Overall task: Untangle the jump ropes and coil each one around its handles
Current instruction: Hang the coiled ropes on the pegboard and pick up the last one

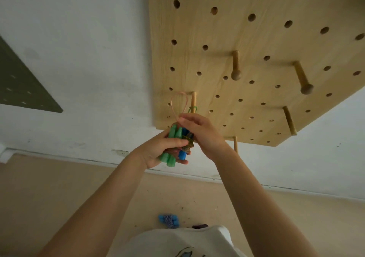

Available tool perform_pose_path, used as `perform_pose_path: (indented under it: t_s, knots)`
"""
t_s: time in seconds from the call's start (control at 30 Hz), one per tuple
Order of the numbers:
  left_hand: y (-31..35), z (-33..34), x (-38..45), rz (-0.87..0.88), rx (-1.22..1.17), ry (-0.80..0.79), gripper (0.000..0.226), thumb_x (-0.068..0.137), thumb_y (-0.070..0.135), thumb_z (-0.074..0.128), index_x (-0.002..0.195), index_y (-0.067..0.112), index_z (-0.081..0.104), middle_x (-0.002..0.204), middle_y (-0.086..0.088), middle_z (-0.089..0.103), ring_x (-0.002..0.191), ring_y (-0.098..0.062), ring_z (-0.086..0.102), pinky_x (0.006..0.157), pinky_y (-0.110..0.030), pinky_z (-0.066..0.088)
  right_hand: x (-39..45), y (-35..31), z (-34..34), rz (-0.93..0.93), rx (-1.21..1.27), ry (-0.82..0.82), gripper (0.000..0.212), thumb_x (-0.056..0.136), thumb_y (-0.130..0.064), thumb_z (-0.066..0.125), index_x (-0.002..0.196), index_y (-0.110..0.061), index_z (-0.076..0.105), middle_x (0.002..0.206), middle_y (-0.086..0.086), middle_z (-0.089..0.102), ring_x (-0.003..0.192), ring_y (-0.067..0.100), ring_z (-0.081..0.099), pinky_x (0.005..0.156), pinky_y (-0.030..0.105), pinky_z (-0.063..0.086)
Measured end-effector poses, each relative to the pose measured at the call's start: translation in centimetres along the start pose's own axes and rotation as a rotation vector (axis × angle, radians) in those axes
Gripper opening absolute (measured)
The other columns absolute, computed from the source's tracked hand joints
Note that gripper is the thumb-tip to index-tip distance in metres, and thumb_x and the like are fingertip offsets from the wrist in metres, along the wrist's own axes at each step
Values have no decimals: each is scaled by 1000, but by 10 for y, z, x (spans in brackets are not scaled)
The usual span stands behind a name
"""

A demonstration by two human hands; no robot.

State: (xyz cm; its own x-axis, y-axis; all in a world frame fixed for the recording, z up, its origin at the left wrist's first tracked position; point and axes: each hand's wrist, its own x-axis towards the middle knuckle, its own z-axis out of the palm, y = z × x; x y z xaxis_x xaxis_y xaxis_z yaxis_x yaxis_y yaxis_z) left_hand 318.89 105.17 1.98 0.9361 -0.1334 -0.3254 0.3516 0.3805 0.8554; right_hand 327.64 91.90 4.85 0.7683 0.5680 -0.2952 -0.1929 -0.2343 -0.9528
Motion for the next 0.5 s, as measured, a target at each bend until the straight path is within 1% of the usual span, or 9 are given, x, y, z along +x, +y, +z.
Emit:
perform_pose_path:
  t_s: [0.07,0.1,0.2,0.27,0.3,0.33,0.4,0.43,0.5]
  knots:
    - [-4,-2,-1,36,10,53,48,80,16,70,127,15,57,115,-18,68,105,-34,67,86,-52,57,-3,7,0,-5,35,80,45,81,-43,73,120,-22,65,116,6,65,108,21,64,100,45,51]
    - [-5,-3,-2,46,23,71,49,79,17,70,127,16,58,117,-18,69,106,-34,67,87,-50,57,-4,11,-1,-20,53,96,44,81,-44,72,118,-22,66,114,6,67,107,21,65,99,45,51]
    - [-6,-4,-4,55,40,95,46,77,17,70,122,15,60,109,-15,71,98,-28,70,80,-42,55,-9,12,-4,-29,165,156,31,88,-42,66,110,-21,71,106,4,69,102,21,63,99,46,50]
    - [-6,-7,-6,52,23,98,46,77,16,69,122,14,59,107,-14,71,96,-27,71,81,-42,55,-8,13,-9,-22,171,219,33,89,-43,63,114,-24,69,109,0,66,105,18,59,99,45,48]
    - [-6,-8,-7,50,22,93,46,77,16,69,122,14,59,108,-14,71,97,-28,71,82,-42,55,-8,14,-11,-7,135,210,35,91,-44,61,120,-24,66,115,-2,64,110,17,57,98,42,48]
    - [-5,-9,-7,50,28,87,46,77,16,69,123,15,60,108,-14,71,98,-29,70,84,-43,54,-8,14,-13,16,89,159,40,93,-47,59,125,-24,61,121,-2,62,114,17,56,97,40,49]
    - [-4,-10,-8,55,36,76,46,78,16,69,122,17,60,108,-13,71,99,-30,70,84,-44,54,-7,17,-15,68,32,9,54,91,-55,56,129,-18,57,125,2,62,117,18,58,96,39,52]
    - [-3,-9,-8,59,36,76,46,78,16,69,123,17,60,108,-13,71,99,-29,70,83,-44,54,-7,18,-16,74,41,-42,56,90,-55,56,127,-13,59,123,5,65,115,19,61,94,39,54]
    - [-1,-8,-7,70,32,85,46,79,16,70,124,17,59,110,-14,70,99,-29,70,83,-45,56,-6,18,-15,40,123,-53,47,92,-44,60,116,-3,62,114,12,69,106,24,67,91,38,56]
